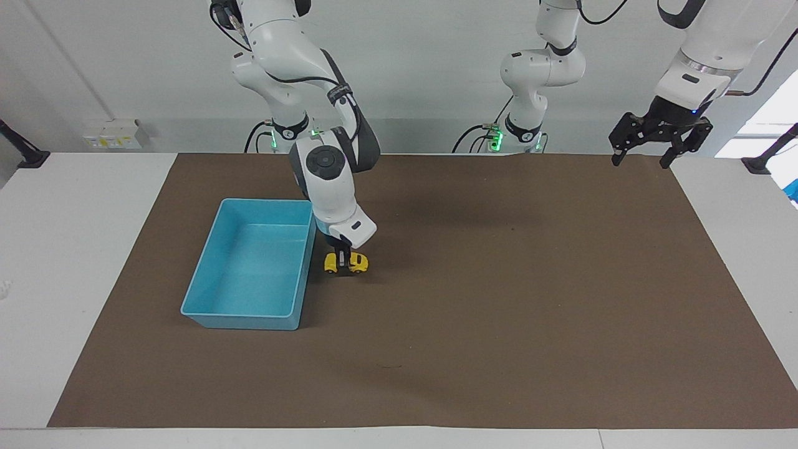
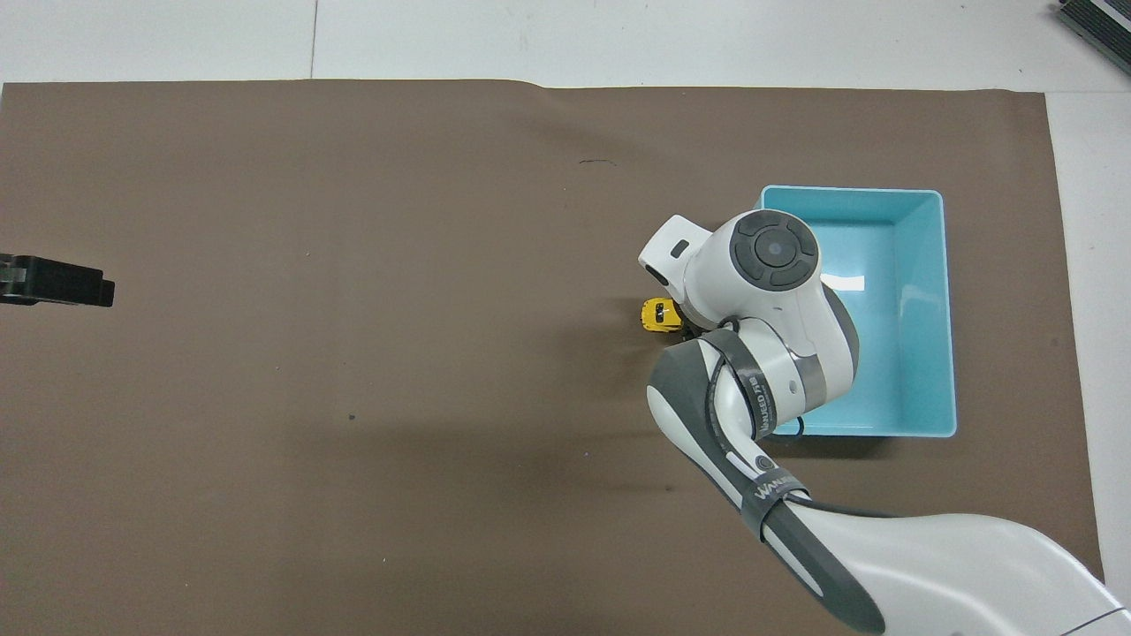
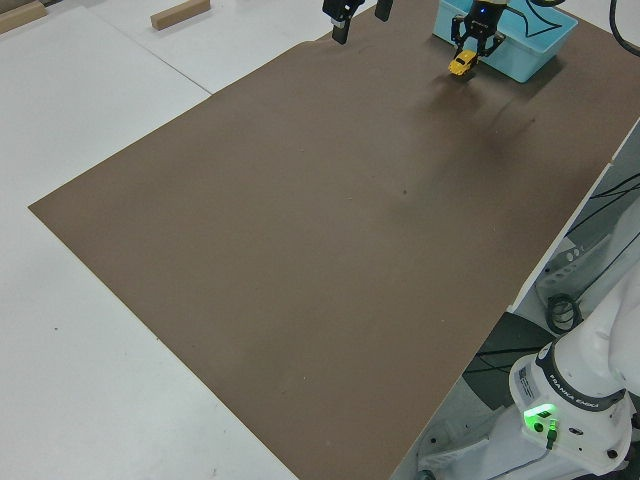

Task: Wind up and store yellow beetle car
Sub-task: 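Lower the right gripper and grasp the yellow car, then lift the car over the bin wall and lower it inside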

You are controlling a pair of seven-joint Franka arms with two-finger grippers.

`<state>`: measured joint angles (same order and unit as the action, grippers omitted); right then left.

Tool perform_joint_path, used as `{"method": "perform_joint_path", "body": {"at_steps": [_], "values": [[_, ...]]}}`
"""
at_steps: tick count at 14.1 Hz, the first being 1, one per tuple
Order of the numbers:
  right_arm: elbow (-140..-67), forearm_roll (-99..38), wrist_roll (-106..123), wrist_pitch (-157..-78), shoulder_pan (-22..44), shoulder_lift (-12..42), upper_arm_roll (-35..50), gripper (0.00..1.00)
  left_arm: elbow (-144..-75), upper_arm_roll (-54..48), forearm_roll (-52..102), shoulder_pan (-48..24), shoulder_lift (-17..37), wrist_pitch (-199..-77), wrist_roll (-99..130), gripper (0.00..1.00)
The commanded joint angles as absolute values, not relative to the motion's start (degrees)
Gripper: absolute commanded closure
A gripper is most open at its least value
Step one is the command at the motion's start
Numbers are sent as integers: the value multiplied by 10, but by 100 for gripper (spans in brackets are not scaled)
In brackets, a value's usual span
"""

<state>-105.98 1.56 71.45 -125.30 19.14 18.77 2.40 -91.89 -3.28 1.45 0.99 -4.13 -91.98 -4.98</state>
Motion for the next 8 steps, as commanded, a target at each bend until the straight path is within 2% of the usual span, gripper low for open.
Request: {"method": "perform_joint_path", "body": {"at_steps": [1, 8], "values": [[-1028, 25, 701, -1199, 190, 171, 25, 100, -919, -34, 19, 14, -47, -911, -47, 0], [-1026, 25, 714, -1141, 160, 114, 17, 100, -919, -34, 19, 15, -47, -911, -47, 0]]}}
